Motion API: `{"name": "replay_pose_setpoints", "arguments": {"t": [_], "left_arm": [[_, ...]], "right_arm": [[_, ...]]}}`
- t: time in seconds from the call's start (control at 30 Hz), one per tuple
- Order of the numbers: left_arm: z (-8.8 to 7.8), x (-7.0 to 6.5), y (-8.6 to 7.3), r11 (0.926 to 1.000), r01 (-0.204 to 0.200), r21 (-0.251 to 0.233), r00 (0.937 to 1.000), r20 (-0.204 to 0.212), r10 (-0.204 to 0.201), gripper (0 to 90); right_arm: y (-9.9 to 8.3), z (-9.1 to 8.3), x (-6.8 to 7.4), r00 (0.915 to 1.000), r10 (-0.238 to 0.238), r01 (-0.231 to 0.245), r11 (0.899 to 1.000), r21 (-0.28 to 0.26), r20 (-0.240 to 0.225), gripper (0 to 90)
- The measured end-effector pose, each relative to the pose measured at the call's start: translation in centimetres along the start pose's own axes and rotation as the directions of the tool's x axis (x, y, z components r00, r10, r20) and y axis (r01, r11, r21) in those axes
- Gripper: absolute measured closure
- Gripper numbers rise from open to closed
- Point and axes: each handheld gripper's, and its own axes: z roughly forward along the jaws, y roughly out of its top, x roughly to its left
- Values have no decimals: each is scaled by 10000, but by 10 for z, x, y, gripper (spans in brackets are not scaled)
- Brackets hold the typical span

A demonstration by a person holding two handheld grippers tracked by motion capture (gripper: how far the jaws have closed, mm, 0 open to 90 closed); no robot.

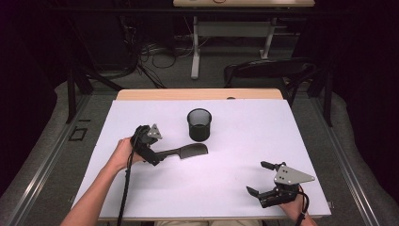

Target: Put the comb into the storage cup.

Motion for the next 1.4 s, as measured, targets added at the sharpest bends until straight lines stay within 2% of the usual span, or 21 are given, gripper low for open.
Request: {"name": "replay_pose_setpoints", "arguments": {"t": [0.17, 0.43, 0.77, 1.0, 1.1, 1.2, 1.23, 1.3, 1.33, 1.37, 1.4], "left_arm": [[7, -2, 7, 9977, -531, 411, 9983, 250, 521, 0], [12, -4, 17, 9921, -1000, 763, 9943, 454, 967, 4], [13, -3, 26, 9833, -1352, 1215, 9897, 646, 1281, 148], [17, -5, 30, 9793, -1505, 1353, 9868, 803, 1406, 169], [18, -6, 33, 9743, -1716, 1459, 9830, 915, 1594, 206], [19, -7, 35, 9744, -1704, 1466, 9831, 928, 1579, 248], [19, -7, 35, 9722, -1792, 1509, 9812, 996, 1654, 248], [20, -7, 36, 9706, -1824, 1570, 9804, 1035, 1675, 310], [20, -7, 37, 9689, -1864, 1626, 9795, 1076, 1704, 310], [21, -7, 38, 9652, -1985, 1704, 9775, 1064, 1822, 337], [21, -8, 38, 9660, -1964, 1684, 9778, 1077, 1800, 357]], "right_arm": [[0, 0, 0, 10000, 13, -13, 10000, -12, -40, 15], [0, 0, 0, 10000, 3, -3, 10000, 20, -42, 15], [0, 0, 0, 10000, 6, -6, 10000, 15, -99, 15], [0, 0, 0, 10000, 19, -19, 10000, 24, -84, 15], [0, 0, 0, 9999, 14, -14, 10000, 14, -101, 15], [0, 0, 0, 9999, 37, -37, 10000, 30, -130, 15], [0, 0, 0, 9999, 37, -37, 10000, 30, -130, 15], [0, 1, 0, 9999, 34, -34, 10000, 14, -131, 15], [0, 1, 0, 9999, 34, -34, 10000, 14, -131, 15], [-1, 1, 0, 9999, 33, -33, 10000, 20, -132, 15], [-1, 0, 0, 9999, 60, -59, 10000, 76, -152, 15]]}}
